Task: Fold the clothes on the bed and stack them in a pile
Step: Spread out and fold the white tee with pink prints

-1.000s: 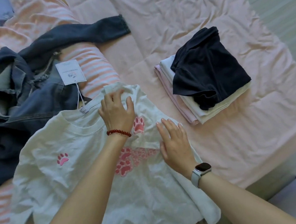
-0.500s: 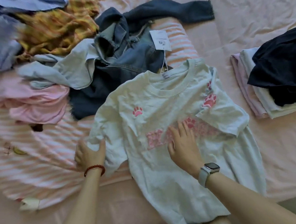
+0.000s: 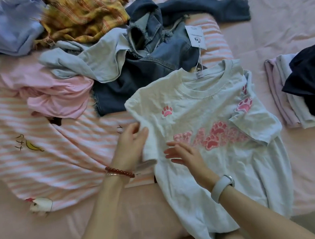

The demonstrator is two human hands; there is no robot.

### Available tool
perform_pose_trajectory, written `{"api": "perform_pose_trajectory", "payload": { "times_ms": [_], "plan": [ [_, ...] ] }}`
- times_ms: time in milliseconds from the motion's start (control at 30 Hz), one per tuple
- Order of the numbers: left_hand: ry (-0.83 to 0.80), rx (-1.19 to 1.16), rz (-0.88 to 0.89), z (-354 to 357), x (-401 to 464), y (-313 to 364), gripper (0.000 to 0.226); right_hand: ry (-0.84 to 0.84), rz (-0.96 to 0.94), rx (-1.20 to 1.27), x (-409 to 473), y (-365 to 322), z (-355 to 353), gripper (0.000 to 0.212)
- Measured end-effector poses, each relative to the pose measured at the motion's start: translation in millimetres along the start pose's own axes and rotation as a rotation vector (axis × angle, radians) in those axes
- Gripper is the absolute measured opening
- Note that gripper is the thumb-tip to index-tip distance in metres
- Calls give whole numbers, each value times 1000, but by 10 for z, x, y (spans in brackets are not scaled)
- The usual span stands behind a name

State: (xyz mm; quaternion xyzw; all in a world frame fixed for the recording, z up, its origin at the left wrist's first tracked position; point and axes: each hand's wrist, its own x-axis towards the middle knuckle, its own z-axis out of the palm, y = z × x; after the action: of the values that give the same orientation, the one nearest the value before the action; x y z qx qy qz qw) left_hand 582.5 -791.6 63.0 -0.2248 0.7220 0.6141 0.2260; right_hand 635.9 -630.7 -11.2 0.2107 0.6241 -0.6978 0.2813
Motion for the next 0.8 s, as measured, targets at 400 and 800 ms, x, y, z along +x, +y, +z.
{"api": "perform_pose_trajectory", "payload": {
  "times_ms": [400,800],
  "plan": [
    [350,510,198,351,934,-51,69,253,331,167,60,159,-554,35],
    [410,452,265,353,1271,-154,45,485,-118,-690,-14,140,-819,15]
  ]
}}
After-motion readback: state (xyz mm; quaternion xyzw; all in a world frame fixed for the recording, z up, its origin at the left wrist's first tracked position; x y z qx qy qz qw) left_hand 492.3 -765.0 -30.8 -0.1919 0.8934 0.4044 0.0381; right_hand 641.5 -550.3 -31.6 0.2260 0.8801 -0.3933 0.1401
